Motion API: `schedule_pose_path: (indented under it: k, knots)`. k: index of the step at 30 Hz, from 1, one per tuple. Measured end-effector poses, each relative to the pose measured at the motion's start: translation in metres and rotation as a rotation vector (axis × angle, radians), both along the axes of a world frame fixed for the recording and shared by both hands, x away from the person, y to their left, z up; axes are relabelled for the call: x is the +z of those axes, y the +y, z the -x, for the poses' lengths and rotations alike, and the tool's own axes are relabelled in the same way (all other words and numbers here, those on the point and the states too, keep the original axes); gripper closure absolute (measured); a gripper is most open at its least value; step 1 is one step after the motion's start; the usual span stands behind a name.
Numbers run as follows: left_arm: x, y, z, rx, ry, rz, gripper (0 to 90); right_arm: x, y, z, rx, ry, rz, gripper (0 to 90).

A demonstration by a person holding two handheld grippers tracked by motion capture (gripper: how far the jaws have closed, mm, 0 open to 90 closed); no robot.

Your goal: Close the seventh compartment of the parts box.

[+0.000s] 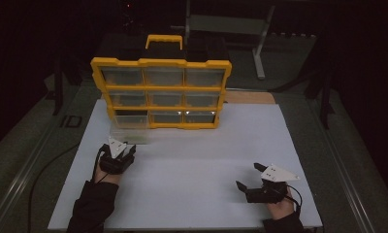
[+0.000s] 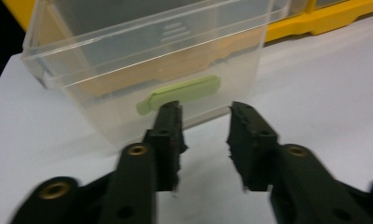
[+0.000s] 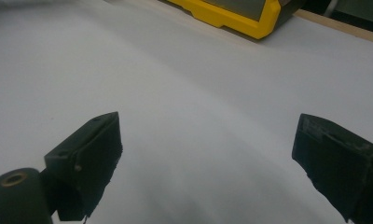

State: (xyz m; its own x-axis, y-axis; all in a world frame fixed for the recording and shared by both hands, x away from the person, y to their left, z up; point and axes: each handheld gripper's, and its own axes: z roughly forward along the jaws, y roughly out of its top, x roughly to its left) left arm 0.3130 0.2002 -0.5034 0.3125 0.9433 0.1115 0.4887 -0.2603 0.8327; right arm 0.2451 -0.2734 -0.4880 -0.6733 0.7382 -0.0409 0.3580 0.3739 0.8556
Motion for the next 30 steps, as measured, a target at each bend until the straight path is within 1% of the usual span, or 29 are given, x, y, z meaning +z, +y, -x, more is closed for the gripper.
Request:
schedule_pose_path:
  k: [4, 7, 9, 16, 20, 25, 29, 30]
  knots:
    - [-0.002, 0.001, -0.003, 0.008, 0.011, -0.007, 77.4, 0.000, 0.000, 0.000, 0.000, 0.001, 0.001, 8.4]
    - [-0.002, 0.001, -0.004, 0.010, 0.017, -0.026, 84.0, 0.000, 0.000, 0.000, -0.001, 0.002, 0.001, 8.4]
    - [-0.002, 0.002, -0.005, 0.021, 0.023, -0.032, 88.1, 0.000, 0.000, 0.000, 0.000, 0.002, -0.001, 8.3]
    - [-0.001, 0.001, -0.008, 0.029, 0.000, -0.057, 90.0, 0.000, 0.000, 0.000, -0.002, 0.003, 0.001, 8.4]
    - [0.000, 0.001, -0.012, 0.025, 0.004, -0.063, 90.0, -0.001, 0.000, -0.001, 0.000, 0.001, 0.003, 8.3]
    - [0.000, 0.001, -0.017, 0.028, 0.007, -0.053, 90.0, 0.000, -0.001, -0.001, -0.003, 0.001, 0.000, 8.4]
    - [0.001, 0.000, -0.020, 0.025, 0.006, -0.070, 90.0, -0.001, -0.002, -0.001, 0.000, 0.002, -0.005, 8.4]
    - [0.001, 0.000, -0.021, 0.026, 0.004, -0.079, 90.0, -0.001, -0.002, -0.001, 0.000, 0.001, -0.005, 8.4]
